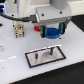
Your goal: Insert the blue gear onto the right peg, followed by the red gear
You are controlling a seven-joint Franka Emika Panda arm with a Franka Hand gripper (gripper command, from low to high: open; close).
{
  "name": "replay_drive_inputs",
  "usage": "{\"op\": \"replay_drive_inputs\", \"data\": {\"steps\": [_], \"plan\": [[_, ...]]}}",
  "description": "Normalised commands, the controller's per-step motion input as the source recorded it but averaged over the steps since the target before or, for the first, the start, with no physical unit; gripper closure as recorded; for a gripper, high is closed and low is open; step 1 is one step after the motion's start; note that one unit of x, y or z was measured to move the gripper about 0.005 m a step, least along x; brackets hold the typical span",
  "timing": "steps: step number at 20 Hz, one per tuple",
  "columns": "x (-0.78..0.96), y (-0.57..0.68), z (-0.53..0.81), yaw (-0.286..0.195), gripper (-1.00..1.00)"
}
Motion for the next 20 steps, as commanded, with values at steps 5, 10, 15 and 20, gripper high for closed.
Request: {"op": "replay_drive_inputs", "data": {"steps": [5,10,15,20], "plan": [[0.66,-0.13,0.04,0.000,1.00],[0.48,-0.01,0.02,0.000,1.00],[0.38,0.03,-0.05,0.000,1.00],[0.20,0.02,-0.12,0.000,1.00]]}}
